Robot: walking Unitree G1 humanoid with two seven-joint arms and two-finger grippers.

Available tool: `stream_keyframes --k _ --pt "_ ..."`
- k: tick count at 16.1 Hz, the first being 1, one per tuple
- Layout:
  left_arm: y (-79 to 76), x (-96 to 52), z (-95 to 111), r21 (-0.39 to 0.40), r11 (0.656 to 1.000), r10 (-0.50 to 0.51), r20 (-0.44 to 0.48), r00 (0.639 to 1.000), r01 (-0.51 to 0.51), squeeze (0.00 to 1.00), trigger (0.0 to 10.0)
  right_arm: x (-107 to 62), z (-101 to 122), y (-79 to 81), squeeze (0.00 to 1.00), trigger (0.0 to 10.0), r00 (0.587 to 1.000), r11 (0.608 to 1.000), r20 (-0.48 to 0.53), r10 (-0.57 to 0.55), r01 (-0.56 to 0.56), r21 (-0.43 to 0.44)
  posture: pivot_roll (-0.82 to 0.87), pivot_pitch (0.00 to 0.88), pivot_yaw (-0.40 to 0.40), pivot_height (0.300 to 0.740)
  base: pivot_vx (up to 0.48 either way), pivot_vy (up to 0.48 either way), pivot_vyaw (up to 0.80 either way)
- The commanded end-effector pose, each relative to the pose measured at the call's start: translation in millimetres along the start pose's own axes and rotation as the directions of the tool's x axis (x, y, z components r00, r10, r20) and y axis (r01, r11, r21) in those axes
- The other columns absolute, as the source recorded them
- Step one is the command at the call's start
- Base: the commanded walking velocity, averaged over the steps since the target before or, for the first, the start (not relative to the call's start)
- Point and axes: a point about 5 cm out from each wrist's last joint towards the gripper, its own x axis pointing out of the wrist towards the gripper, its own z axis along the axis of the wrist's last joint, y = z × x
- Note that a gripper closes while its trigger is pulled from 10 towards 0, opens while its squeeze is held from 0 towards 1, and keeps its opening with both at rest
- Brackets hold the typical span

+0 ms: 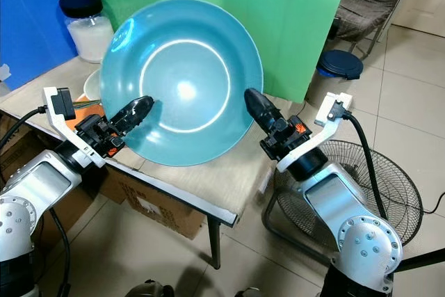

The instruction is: Setting the table

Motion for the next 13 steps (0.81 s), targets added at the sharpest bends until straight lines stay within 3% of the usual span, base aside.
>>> stream_keyframes --k 1,2,3,4,13 --pt "-0.1 0.3 2.5 0.007 1.0 0.004 0.005 1.0 -0.004 0.0 0.0 1.2 0.9 3.5 0.0 0.9 1.0 1.0 0.005 0.018 -0.018 -0.006 0.06 0.052 0.038 0.74 0.0 0.0 0.0" --pt "0.0 0.3 2.6 0.007 1.0 0.005 0.005 1.0 -0.005 0.0 0.0 1.2 0.9 3.4 0.0 2.4 1.0 1.0 0.005 0.016 -0.016 -0.008 0.06 0.052 0.038 0.74 0.0 0.0 0.0" --pt "0.2 0.4 2.7 0.006 1.0 0.006 0.006 1.0 -0.006 0.0 0.0 1.3 1.0 3.4 0.0 5.2 1.0 1.0 0.004 0.015 -0.015 -0.01 0.06 0.052 0.038 0.74 0.0 0.0 0.0" --pt "0.5 0.3 2.8 0.005 1.0 0.007 0.006 1.0 -0.007 0.0 0.0 1.4 1.0 3.1 0.0 10.0 1.0 1.0 0.001 0.012 -0.012 -0.017 0.06 0.052 0.038 0.74 0.0 0.0 0.0" --pt "2.9 -1.6 6.0 -0.008 1.0 0.02 0.03 0.999 -0.019 0.0 0.0 2.6 -1.0 2.3 0.0 10.0 1.0 1.0 -0.017 0.011 -0.011 -0.018 0.07 0.046 0.033 0.74 0.0 0.0 0.0"
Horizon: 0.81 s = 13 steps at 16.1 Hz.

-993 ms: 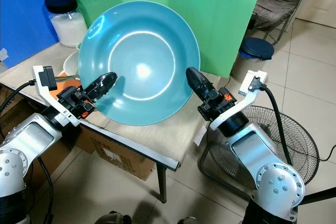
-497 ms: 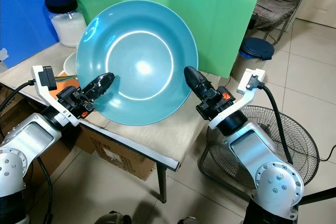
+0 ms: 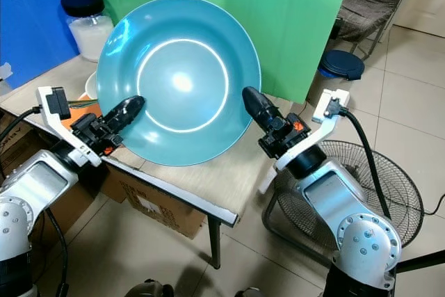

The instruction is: Setting the table

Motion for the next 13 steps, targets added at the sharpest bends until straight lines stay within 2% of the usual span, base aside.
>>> stream_keyframes --k 1,7,10,12,13 --pt "0.2 0.6 3.1 0.007 1.0 -0.006 0.006 1.0 0.005 0.0 0.0 0.0 -2.6 2.3 1.0 10.0 1.0 0.999 -0.005 0.027 -0.027 0.035 0.07 0.045 0.033 0.74 0.0 0.0 0.0" --pt "0.4 -5.6 10.8 0.037 0.998 -0.051 0.005 0.999 0.051 0.0 0.0 -1.2 -10.7 0.9 1.0 10.0 0.998 0.997 -0.06 0.033 -0.029 0.065 0.07 0.037 0.034 0.74 0.0 0.0 0.0" --pt "0.6 -6.8 13.1 0.04 0.998 -0.051 0.018 0.999 0.05 0.0 0.0 -0.8 -10.1 -5.8 1.0 10.0 0.999 0.998 -0.049 -0.023 0.026 0.065 0.07 0.037 0.034 0.74 0.0 0.0 0.0" --pt "0.6 -7.1 13.5 0.034 0.998 -0.057 0.022 0.998 0.057 0.0 0.0 -0.8 -9.6 -5.0 1.0 10.0 0.998 0.998 -0.055 -0.014 0.017 0.064 0.07 0.039 0.036 0.74 0.0 0.0 0.0" --pt "-0.1 -7.0 13.1 0.021 0.997 -0.07 0.025 0.997 0.069 0.0 0.0 -0.3 -12.4 -1.5 0.69 10.0 0.997 0.998 -0.08 0.01 -0.005 0.059 0.07 0.041 0.036 0.74 0.0 0.0 0.0"
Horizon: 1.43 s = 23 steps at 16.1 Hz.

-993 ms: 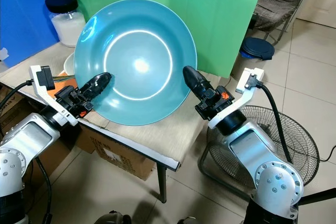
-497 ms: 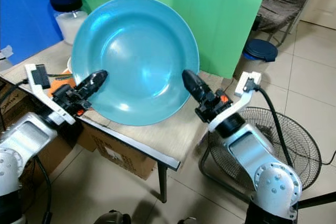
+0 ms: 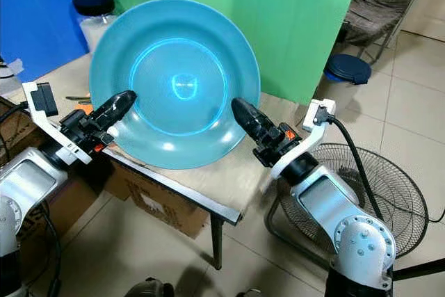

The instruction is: Setting the table

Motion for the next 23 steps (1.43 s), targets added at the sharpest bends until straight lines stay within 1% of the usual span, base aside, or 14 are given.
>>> stream_keyframes --k 1,2,4,6,8,10,11,12,15,23 --pt "-0.8 -0.4 1.9 -0.022 1.0 -0.021 0.017 1.0 0.021 0.0 0.0 1.5 -1.3 8.9 0.0 10.0 0.998 0.998 -0.019 0.054 -0.054 -0.009 0.07 0.042 0.036 0.74 0.0 0.0 0.0" --pt "-1.6 -0.1 2.3 -0.034 0.999 -0.025 0.027 0.999 0.026 0.0 0.0 1.9 -2.4 9.8 0.0 10.0 0.998 0.998 -0.026 0.058 -0.058 -0.014 0.07 0.042 0.036 0.74 0.0 0.0 0.0" --pt "-5.6 0.4 5.1 -0.069 0.996 -0.048 0.064 0.997 0.052 0.0 0.0 3.7 -3.3 4.9 0.0 10.0 1.0 0.999 -0.022 0.01 -0.01 -0.033 0.07 0.044 0.036 0.74 0.0 0.0 0.0" --pt "-3.3 -0.5 6.4 -0.061 0.997 -0.034 0.063 0.997 0.037 0.0 0.0 2.7 0.4 -0.3 0.0 10.0 1.0 0.999 -0.002 -0.027 0.027 -0.039 0.07 0.045 0.037 0.74 0.0 0.0 0.0" --pt "-2.9 -0.6 7.0 -0.067 0.997 -0.035 0.063 0.997 0.039 0.0 0.0 1.5 2.2 1.7 0.0 10.0 1.0 0.999 0.003 -0.006 0.006 -0.035 0.07 0.045 0.038 0.74 0.0 0.0 0.0" --pt "-4.5 0.9 4.3 -0.081 0.995 -0.047 0.051 0.998 0.051 0.0 0.0 3.5 -1.0 5.4 0.0 10.0 1.0 0.999 -0.012 0.019 -0.019 -0.032 0.07 0.045 0.041 0.74 0.0 0.0 0.0" --pt "-5.6 1.9 1.7 -0.089 0.994 -0.052 0.044 0.998 0.056 0.0 0.0 5.3 -3.3 8.0 0.0 6.4 0.999 0.999 -0.016 0.035 -0.035 -0.027 0.07 0.045 0.041 0.74 0.0 0.0 0.0" --pt "-6.5 2.3 0.2 -0.098 0.993 -0.056 0.045 0.997 0.06 0.0 0.0 6.6 -4.7 9.6 0.0 0.0 0.999 0.999 -0.016 0.044 -0.045 -0.022 0.06 0.045 0.041 0.74 0.0 0.0 0.0" --pt "-7.0 2.7 -0.3 -0.102 0.993 -0.057 0.042 0.998 0.061 0.0 0.0 7.3 -5.8 10.1 0.0 0.0 0.998 0.998 -0.022 0.053 -0.053 -0.021 0.07 0.046 0.041 0.74 0.0 0.0 0.0" --pt "-4.8 4.1 -1.6 -0.13 0.991 -0.04 0.029 0.999 0.044 0.0 0.0 9.4 -5.2 7.6 0.0 0.0 0.999 0.998 -0.026 0.019 -0.021 -0.067 0.07 0.043 0.042 0.74 0.0 0.0 0.0"
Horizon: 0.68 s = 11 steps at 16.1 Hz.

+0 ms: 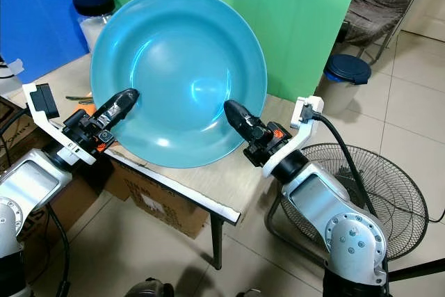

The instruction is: Setting the table

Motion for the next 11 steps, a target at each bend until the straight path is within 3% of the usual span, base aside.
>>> stream_keyframes --k 1,5,6,7,8,11 --pt "-1.2 1.9 2.2 -0.002 1.0 -0.002 0.001 1.0 0.002 0.0 0.0 1.9 -0.3 2.0 0.0 0.0 1.0 1.0 -0.004 0.009 -0.009 -0.008 0.07 0.043 0.043 0.74 0.0 0.0 0.0" --pt "3.1 2.2 0.3 0.019 0.999 0.05 -0.019 0.999 -0.05 0.0 0.0 2.5 -0.9 1.4 0.0 0.0 1.0 1.0 -0.004 0.004 -0.004 -0.016 0.07 0.041 0.043 0.74 0.0 0.0 0.0" --pt "5.3 3.3 1.7 0.038 0.995 0.088 -0.018 0.996 -0.087 0.0 10.0 2.6 -0.8 1.4 0.0 0.0 1.0 1.0 -0.002 0.003 -0.003 -0.017 0.06 0.041 0.044 0.74 0.0 0.0 0.0" --pt "5.9 4.2 2.9 0.053 0.994 0.095 -0.012 0.995 -0.094 0.0 10.0 2.8 -0.7 1.5 0.0 0.0 1.0 1.0 0.0 0.002 -0.002 -0.018 0.06 0.041 0.045 0.74 0.0 0.0 0.0" --pt "7.4 3.8 5.2 0.062 0.992 0.112 0.006 0.994 -0.112 1.0 10.0 2.8 -0.4 1.7 0.0 0.0 1.0 1.0 0.004 0.002 -0.002 -0.017 0.06 0.041 0.045 0.74 0.0 0.0 0.0" --pt "6.9 3.2 6.4 0.078 0.991 0.108 0.002 0.994 -0.108 1.0 10.0 3.2 1.8 -0.3 0.0 0.0 0.999 1.0 0.029 -0.02 0.02 -0.01 0.07 0.041 0.047 0.74 0.0 0.0 0.0"
